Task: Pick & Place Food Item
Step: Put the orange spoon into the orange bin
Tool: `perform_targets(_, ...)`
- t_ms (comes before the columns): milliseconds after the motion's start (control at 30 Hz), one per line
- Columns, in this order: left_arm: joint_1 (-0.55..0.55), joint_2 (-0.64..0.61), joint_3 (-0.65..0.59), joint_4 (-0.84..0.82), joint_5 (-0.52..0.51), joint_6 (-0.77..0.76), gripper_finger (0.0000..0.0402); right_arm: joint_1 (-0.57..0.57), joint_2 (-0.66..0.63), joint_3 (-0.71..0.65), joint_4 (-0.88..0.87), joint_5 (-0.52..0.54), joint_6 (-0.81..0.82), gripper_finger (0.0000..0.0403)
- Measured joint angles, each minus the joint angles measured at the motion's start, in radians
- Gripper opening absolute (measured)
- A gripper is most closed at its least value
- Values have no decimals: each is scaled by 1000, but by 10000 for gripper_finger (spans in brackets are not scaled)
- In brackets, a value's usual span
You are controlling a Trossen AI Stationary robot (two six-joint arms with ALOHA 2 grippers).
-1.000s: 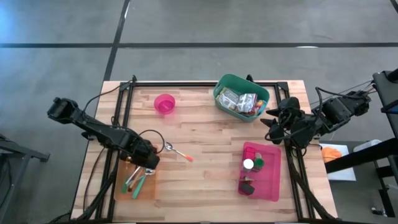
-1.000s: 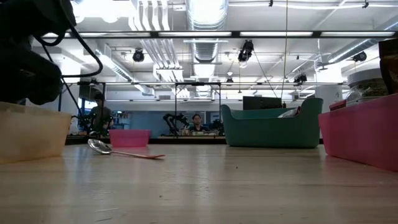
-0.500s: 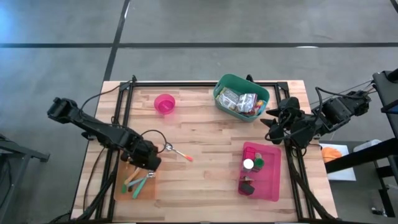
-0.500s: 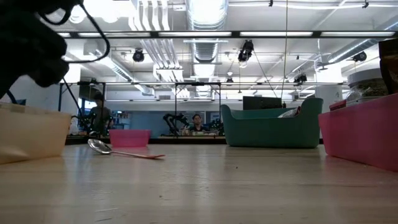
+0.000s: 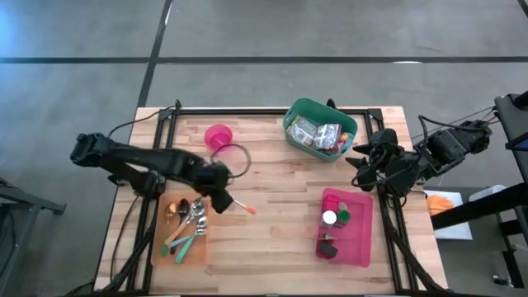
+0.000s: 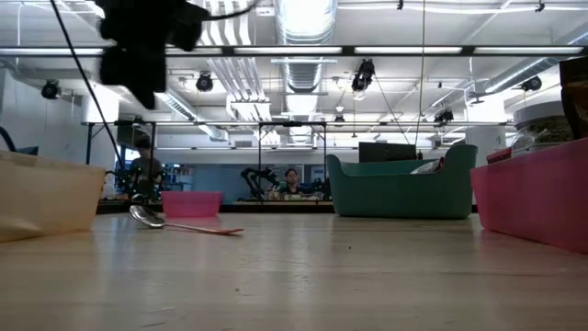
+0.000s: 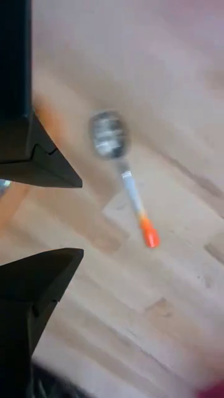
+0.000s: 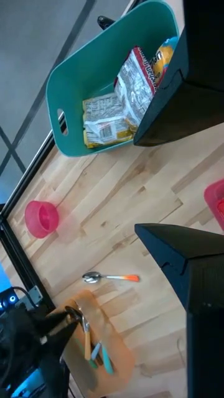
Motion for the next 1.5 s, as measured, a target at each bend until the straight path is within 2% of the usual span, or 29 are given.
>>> perform_targets(133,65,103,27,14,17,446,170,0,0,0,0,-2,3,210)
perform_targets(233,86,178,34,25,44,712,170,0,0,0,4,-3,11,210)
perform_targets(333,100,256,38,28,68,885,170,0,0,0,23,-21,13,210)
perform_targets(467,117,350,35,28,66,1007,171,0,3,0,38,-40,31,210)
perform_targets(633,125,425,35,44,48,1105,171,0,21,0,45,-72,42,210)
perform_targets(867,126,437,27,114,23,1174,171,0,68,0,45,-108,39,210)
perform_targets(1500,73,436,-80,268,33,1210,171,0,47,0,43,-103,51,210)
